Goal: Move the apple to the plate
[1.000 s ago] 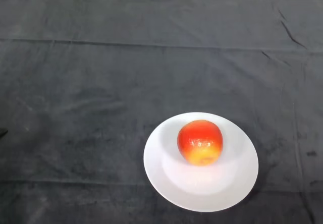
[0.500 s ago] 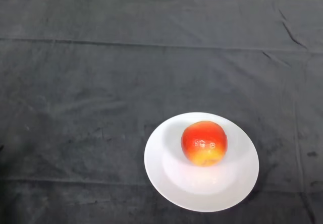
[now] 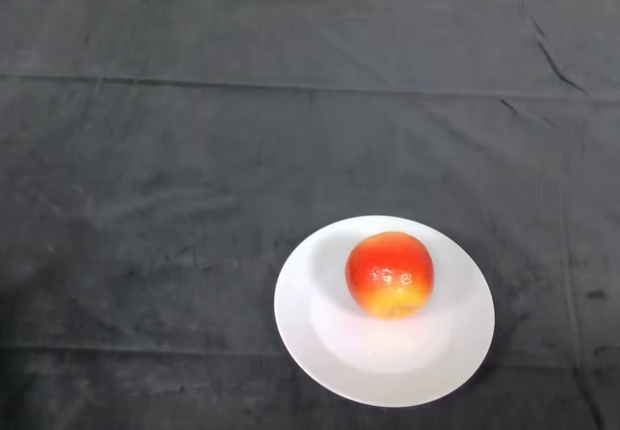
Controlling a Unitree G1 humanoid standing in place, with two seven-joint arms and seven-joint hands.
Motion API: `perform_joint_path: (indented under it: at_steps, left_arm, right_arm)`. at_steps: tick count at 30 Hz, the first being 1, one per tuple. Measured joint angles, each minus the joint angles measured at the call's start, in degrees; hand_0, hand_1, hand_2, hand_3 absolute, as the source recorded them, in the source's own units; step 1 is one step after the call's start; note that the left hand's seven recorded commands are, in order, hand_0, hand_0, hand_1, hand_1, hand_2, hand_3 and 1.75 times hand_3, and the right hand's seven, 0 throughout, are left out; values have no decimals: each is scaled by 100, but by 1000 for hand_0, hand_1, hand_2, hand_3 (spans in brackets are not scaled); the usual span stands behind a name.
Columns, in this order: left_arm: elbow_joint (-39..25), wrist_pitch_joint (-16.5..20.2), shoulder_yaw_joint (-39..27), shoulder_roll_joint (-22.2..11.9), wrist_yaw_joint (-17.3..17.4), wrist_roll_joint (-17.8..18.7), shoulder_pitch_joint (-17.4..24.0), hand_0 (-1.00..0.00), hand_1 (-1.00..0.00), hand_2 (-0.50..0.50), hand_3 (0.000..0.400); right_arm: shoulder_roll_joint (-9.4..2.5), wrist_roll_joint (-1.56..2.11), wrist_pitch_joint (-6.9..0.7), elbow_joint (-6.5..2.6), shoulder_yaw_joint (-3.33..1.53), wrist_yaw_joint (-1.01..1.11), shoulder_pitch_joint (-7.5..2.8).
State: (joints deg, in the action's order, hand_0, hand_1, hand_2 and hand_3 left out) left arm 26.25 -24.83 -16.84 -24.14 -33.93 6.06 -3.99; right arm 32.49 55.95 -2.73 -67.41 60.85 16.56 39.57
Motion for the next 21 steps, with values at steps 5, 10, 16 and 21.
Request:
perform_joint_path:
  at_steps: [5,10,16,21]
  left_arm:
    - [0,0,0,0,0,-1,0,0,0,0,0]
    - [0,-1,0,0,0,-1,0,0,0,0,0]
    - [11,-52,0,0,0,-4,0,0,0,0,0]
    - [116,-73,0,0,0,-5,-5,0,0,0,0]
  right_arm:
    - [0,0,0,0,0,0,0]
    - [0,1,0,0,0,0,0]
    - [0,1,0,0,0,0,0]
    - [0,1,0,0,0,0,0]
